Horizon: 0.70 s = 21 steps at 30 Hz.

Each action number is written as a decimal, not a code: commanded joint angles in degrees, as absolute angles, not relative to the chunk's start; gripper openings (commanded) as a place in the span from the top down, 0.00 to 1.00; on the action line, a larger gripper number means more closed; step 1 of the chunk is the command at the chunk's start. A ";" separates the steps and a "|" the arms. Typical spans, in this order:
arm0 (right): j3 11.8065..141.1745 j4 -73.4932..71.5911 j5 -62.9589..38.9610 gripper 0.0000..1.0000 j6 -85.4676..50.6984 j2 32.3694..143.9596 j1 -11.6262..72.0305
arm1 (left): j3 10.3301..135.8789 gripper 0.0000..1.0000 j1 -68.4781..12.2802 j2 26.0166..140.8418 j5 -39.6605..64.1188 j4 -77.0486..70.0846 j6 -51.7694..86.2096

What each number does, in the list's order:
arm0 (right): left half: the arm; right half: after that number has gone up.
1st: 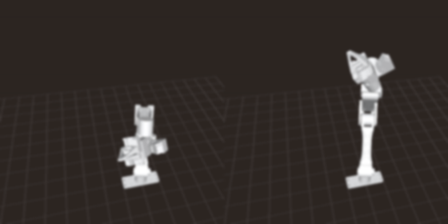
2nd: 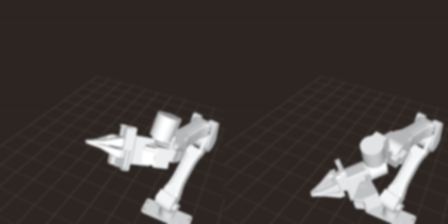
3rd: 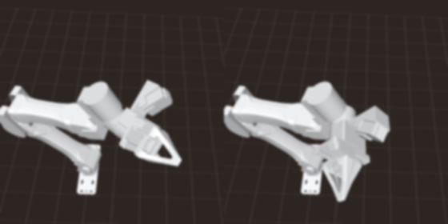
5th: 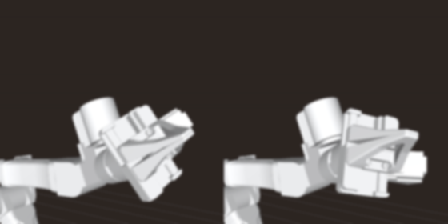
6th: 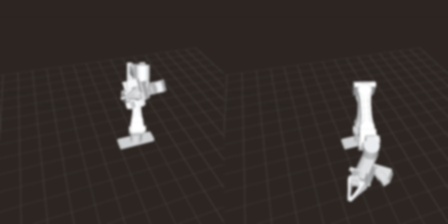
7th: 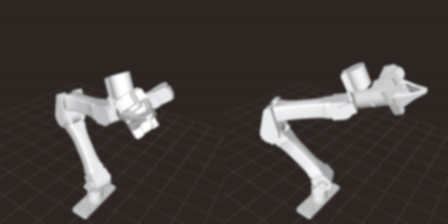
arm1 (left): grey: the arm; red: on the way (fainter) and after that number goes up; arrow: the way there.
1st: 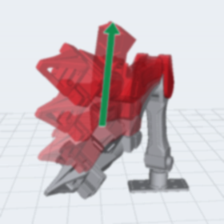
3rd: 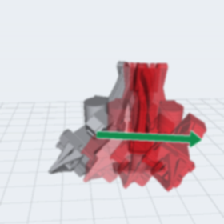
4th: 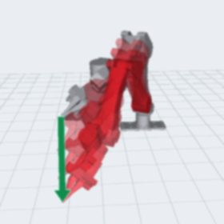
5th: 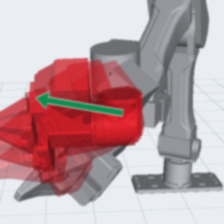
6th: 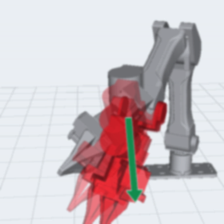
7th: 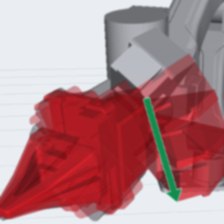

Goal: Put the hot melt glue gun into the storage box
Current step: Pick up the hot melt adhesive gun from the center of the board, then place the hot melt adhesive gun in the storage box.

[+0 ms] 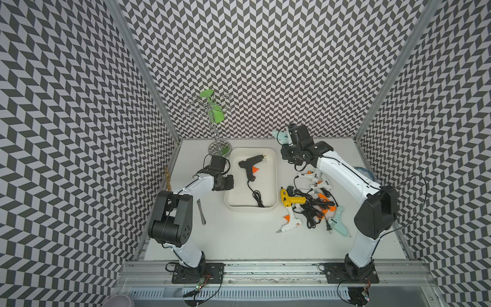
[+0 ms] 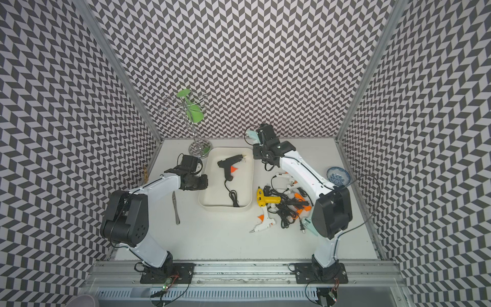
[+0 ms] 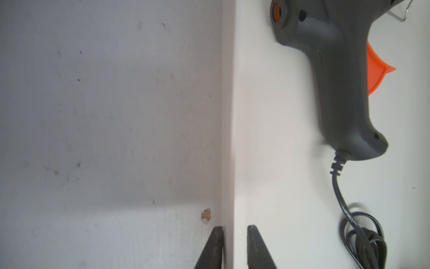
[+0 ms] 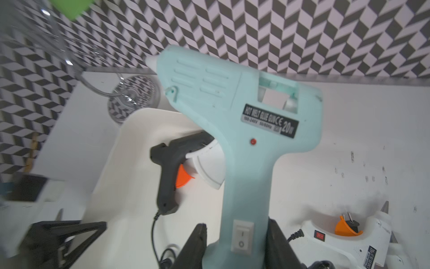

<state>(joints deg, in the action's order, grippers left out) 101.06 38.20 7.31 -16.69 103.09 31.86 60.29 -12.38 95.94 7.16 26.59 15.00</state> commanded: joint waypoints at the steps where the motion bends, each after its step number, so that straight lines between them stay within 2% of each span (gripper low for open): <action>1: 105.37 36.75 9.95 0.86 -15.72 98.03 36.35 | 59.37 0.77 -12.74 95.63 10.24 24.70 16.61; 6: 112.36 37.43 8.12 0.86 -17.06 99.61 39.71 | 59.33 0.77 -12.74 95.65 10.94 24.70 16.70; 12: 105.41 27.82 5.76 0.86 -20.13 103.65 39.82 | 58.21 0.77 -12.76 94.68 12.40 24.17 17.49; 21: 99.31 15.60 3.88 0.86 -26.14 116.29 39.81 | 57.00 0.77 -12.84 93.63 12.94 23.73 18.37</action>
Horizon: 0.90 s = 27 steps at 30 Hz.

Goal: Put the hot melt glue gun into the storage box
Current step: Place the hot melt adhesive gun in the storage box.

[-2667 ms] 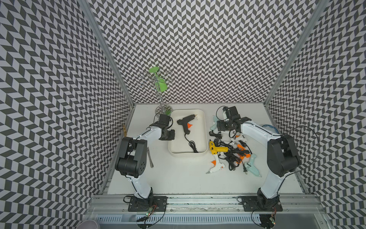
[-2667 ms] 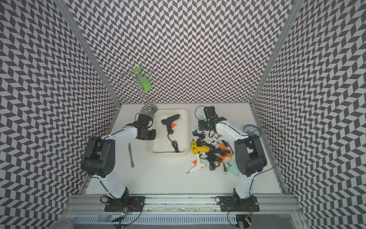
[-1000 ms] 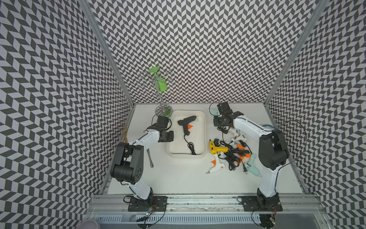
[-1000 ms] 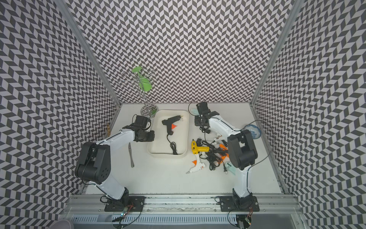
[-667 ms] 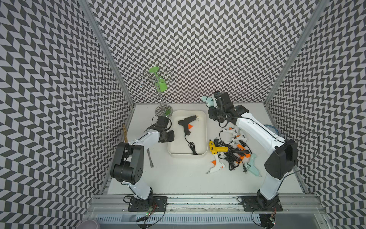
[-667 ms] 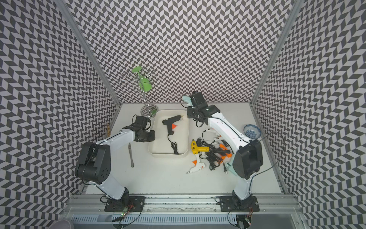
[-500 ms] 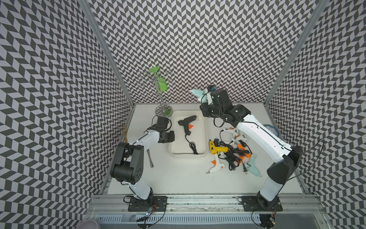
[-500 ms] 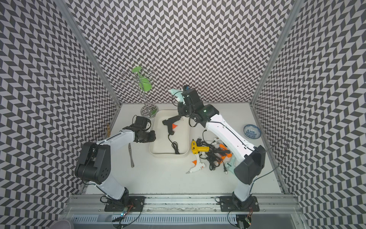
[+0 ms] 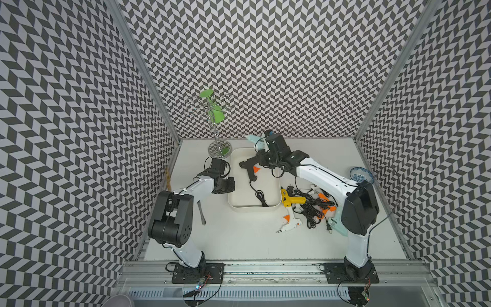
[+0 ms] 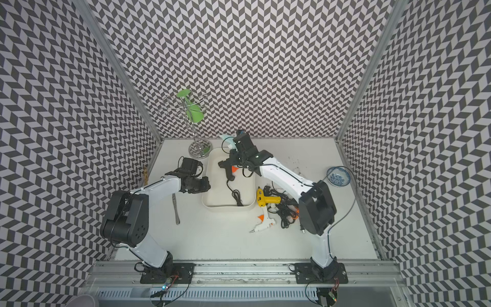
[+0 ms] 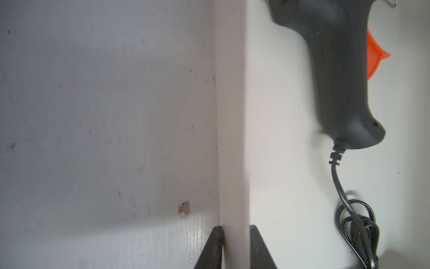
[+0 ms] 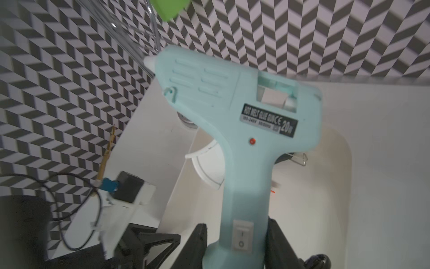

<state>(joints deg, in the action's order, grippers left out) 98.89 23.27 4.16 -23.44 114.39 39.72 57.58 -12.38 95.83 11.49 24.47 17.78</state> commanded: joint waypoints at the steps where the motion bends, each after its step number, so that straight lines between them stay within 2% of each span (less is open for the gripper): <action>1: 99.89 16.15 4.65 0.86 -25.90 117.95 39.81 | 56.95 0.77 -12.91 93.55 12.89 23.82 18.37; 8: 98.99 17.64 15.72 0.84 -27.21 124.67 39.49 | 56.69 0.77 -12.94 93.20 12.66 23.90 18.62; 13: 97.93 16.94 15.39 0.79 -28.93 127.68 37.77 | 56.51 0.77 -12.92 93.18 12.69 23.82 18.58; 16: 99.48 18.06 14.70 0.64 -27.80 129.59 37.53 | 56.53 0.76 -12.92 93.48 12.72 23.93 18.42; 19: 101.12 21.30 14.91 0.55 -27.59 130.68 37.58 | 56.71 0.76 -12.93 93.90 12.35 24.35 18.40; 21: 100.78 22.05 14.36 0.38 -27.86 130.54 37.53 | 56.69 0.76 -12.92 93.88 12.31 24.30 18.50; 23: 100.28 21.73 13.40 0.28 -27.73 130.19 37.54 | 56.69 0.76 -12.92 94.00 12.25 24.26 18.53; 27: 101.44 21.75 10.71 0.24 -24.78 126.82 37.77 | 56.95 0.75 -12.92 93.91 11.88 24.35 18.52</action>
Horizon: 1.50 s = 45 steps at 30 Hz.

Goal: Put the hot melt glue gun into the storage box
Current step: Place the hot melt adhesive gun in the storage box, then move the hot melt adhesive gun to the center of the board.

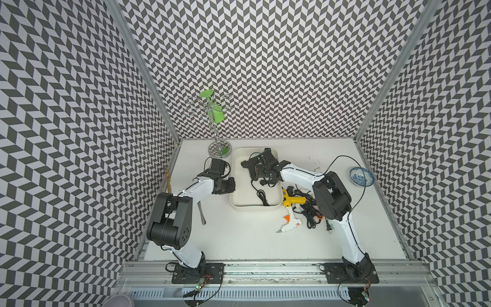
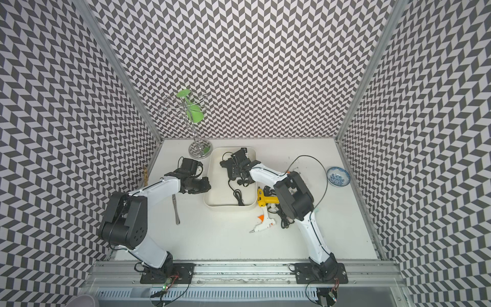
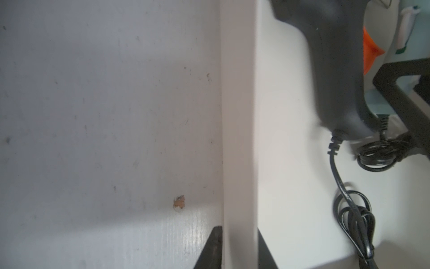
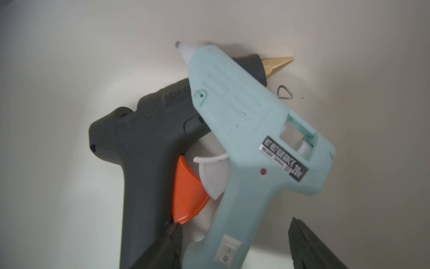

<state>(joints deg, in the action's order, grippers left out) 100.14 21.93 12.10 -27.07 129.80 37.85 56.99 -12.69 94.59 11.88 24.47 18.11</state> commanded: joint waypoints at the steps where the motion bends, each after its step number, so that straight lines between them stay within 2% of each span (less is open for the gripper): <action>1: 101.24 21.04 9.77 0.23 -22.83 124.49 38.06 | 57.08 0.74 -12.92 93.76 11.76 24.43 18.46; 4: 101.63 21.54 8.39 0.20 -18.93 118.69 38.14 | 57.38 0.73 -12.83 93.31 11.25 24.56 18.39; 8: 101.53 27.34 12.80 0.18 -18.09 113.49 36.93 | 58.26 0.71 -12.83 92.84 9.93 25.15 18.02; 16: 84.12 30.16 5.08 0.20 -21.73 102.56 22.79 | 59.98 0.68 -13.07 90.46 6.74 25.19 16.49; 18: 80.45 29.86 5.99 0.20 -21.02 101.78 20.32 | 60.03 0.65 -13.53 89.58 6.27 24.63 16.12; 27: 78.28 26.05 -3.65 0.19 -24.65 108.75 18.45 | 60.30 0.61 -15.18 90.60 7.01 24.17 15.30; 33: 79.33 27.13 -0.70 0.18 -24.28 112.95 18.79 | 59.79 0.60 -15.21 90.25 6.78 24.06 14.85; 38: 82.18 27.46 -2.79 0.18 -25.29 117.52 18.71 | 60.20 0.59 -15.21 90.78 7.13 24.42 14.60; 45: 83.21 28.23 3.13 0.22 -25.61 119.61 19.05 | 59.75 0.59 -15.20 90.31 6.80 24.26 14.50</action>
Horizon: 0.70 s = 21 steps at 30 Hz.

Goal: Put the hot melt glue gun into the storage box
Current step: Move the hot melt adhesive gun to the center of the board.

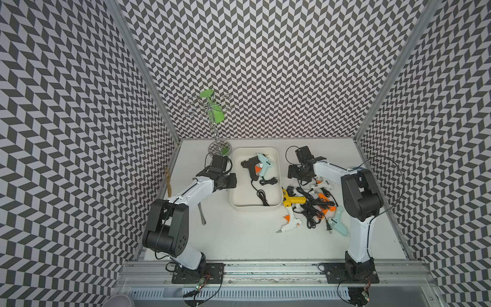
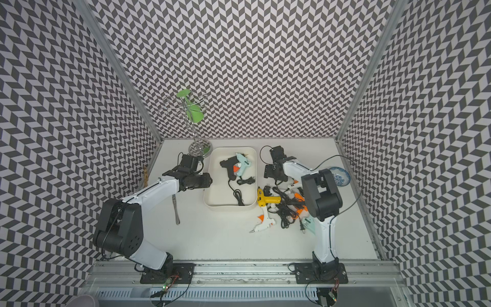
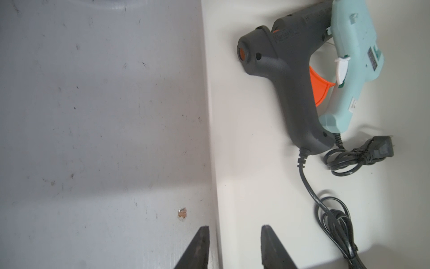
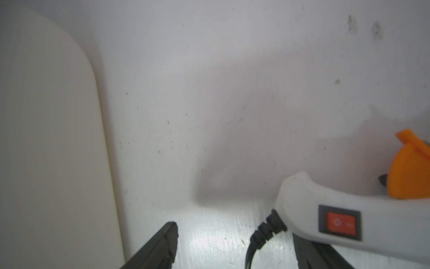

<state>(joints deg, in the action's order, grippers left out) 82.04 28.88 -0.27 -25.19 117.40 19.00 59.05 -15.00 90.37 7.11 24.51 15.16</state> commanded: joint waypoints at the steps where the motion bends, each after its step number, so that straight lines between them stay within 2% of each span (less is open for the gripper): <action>1: 84.02 28.83 4.05 0.24 -25.12 120.57 18.99 | 59.74 0.59 -15.22 90.41 6.80 24.26 14.48; 8: 89.14 30.48 5.26 0.55 -18.83 125.57 20.22 | 59.86 0.60 -15.21 90.88 7.37 24.35 14.51; 14: 86.38 29.34 9.22 0.85 -9.51 120.57 26.20 | 59.79 0.60 -15.21 91.18 7.25 24.26 14.59; 17: 82.17 29.53 9.91 0.96 -7.59 117.04 29.37 | 59.85 0.60 -15.20 91.35 7.13 24.19 14.72; 20: 75.17 28.92 9.84 0.94 -10.46 112.50 30.10 | 59.99 0.60 -15.20 91.73 7.24 24.17 14.77; 21: 73.21 29.04 10.12 0.90 -12.05 111.15 29.90 | 59.96 0.60 -15.22 91.75 7.21 24.17 14.77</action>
<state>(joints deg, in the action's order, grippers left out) 77.47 28.05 9.56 -11.03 115.52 30.20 59.05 -15.00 90.80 7.14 24.49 15.03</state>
